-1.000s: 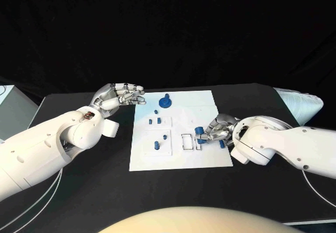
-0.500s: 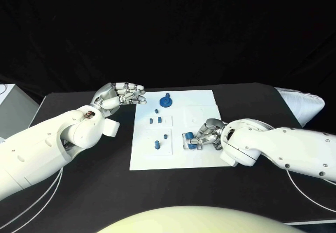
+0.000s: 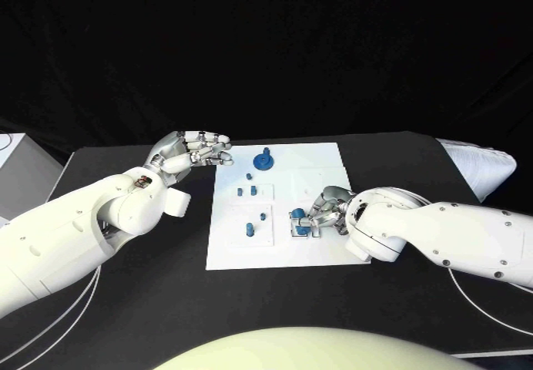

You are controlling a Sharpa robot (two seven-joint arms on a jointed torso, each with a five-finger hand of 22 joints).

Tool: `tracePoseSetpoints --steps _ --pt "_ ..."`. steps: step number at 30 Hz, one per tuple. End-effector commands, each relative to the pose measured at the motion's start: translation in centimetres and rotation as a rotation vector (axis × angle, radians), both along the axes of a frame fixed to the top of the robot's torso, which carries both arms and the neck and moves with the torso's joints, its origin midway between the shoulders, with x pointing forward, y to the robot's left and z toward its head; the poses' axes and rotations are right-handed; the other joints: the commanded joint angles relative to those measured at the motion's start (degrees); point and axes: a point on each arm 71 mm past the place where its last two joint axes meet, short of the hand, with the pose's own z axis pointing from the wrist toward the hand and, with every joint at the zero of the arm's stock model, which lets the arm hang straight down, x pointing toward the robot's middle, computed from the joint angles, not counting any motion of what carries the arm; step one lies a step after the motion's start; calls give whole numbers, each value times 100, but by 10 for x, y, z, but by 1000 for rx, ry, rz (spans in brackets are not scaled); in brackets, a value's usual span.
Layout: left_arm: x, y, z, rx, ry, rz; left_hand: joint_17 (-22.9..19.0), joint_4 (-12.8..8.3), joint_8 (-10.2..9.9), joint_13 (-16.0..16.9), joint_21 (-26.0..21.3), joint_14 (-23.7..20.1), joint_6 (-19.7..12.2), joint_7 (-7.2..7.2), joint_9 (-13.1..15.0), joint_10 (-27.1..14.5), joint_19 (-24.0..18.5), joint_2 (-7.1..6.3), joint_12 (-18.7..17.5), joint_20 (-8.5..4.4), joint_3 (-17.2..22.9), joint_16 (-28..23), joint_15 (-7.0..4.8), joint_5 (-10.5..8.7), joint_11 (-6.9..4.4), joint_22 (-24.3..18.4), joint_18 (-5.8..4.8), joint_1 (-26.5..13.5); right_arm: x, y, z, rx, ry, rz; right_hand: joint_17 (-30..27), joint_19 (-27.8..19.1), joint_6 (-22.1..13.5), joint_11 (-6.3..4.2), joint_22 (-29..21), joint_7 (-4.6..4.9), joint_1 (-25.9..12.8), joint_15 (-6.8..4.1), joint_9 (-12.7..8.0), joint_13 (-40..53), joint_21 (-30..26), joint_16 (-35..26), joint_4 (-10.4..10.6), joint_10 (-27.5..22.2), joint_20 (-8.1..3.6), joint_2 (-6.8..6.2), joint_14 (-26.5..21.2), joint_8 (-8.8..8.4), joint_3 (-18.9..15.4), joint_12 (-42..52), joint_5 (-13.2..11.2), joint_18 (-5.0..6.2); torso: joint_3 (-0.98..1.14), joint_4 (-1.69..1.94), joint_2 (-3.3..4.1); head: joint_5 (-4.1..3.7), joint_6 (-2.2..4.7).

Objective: Assemble the parts on the task board

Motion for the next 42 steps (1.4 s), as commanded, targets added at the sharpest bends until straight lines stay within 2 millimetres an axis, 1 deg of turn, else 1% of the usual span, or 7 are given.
tracePoseSetpoints --steps 1,10,15,19,27,34,42 --pt "-1 -2 1 -7 -6 -19 7 5 -22 7 -39 37 22 27 -6 6 44 52 -22 -1 -18 -17 -12 12 17 -6 72 -21 2 0 -1 -25 -32 12 1207 379 31 -17 571 -4 -42 -3 -9 1388 -1 0 -124 497 -28 3 532 -18 163 -38 -30 -111 -2 -2 1 3 3" --pt "-1 -2 1 -6 -5 -18 26 10 -26 8 -60 42 25 27 -12 6 54 52 -28 1 -22 -42 -11 12 17 -23 72 -25 2 2 -2 -42 -42 34 1199 377 34 -12 573 3 -161 2 -2 1372 -5 -4 -120 485 -24 -34 530 -15 157 -60 -89 -110 -1 -3 0 1 4" --pt "-1 -1 1 -5 -5 -18 26 10 -26 8 -60 42 25 27 -12 6 54 52 -28 1 -22 -42 -11 12 17 -23 72 -25 1 3 -3 -47 -31 51 1182 365 7 -1 563 11 -528 13 38 1340 -49 -14 -118 459 -13 -177 526 2 -34 -109 -586 -103 -1 -5 1 8 0" --pt "-1 -1 1 -4 -4 -17 26 10 -26 8 -60 42 25 27 -12 6 54 52 -28 1 -22 -42 -11 12 17 -23 72 -25 1 3 -3 -42 -33 53 1183 368 -28 -2 582 3 -819 9 132 1335 -54 -18 -98 453 -11 -59 527 67 -908 -126 -1408 -104 0 -4 0 9 0" --pt "-1 0 1 -3 -4 -15 26 10 -26 8 -60 42 25 27 -12 6 54 52 -28 1 -22 -42 -11 12 17 -23 72 -25 -1 1 -3 -35 -45 50 1203 375 -35 -9 606 -1 -1068 8 182 1344 -39 -11 -86 459 -14 -31 531 105 -1345 -120 -1917 -108 1 -3 2 9 -2" --pt "-1 0 1 -2 -3 -14 26 10 -26 8 -60 42 25 27 -12 6 54 52 -28 1 -22 -42 -11 12 17 -23 72 -25 -5 -3 -2 -20 -59 65 1226 382 -33 -21 633 -14 -638 -2 216 1354 -17 -1 -125 466 -23 325 536 137 -1227 -112 -1515 -113 1 -1 0 21 -9" --pt "-1 1 1 -1 -3 -13 26 10 -26 8 -60 42 25 27 -12 6 54 52 -28 1 -22 -42 -11 12 17 -23 72 -25 -9 -14 2 17 -87 63 1250 390 -49 -29 665 -21 -5 -11 221 1373 11 10 -149 480 -33 426 541 132 -1176 -90 -1183 -120 3 -6 -1 33 -2"
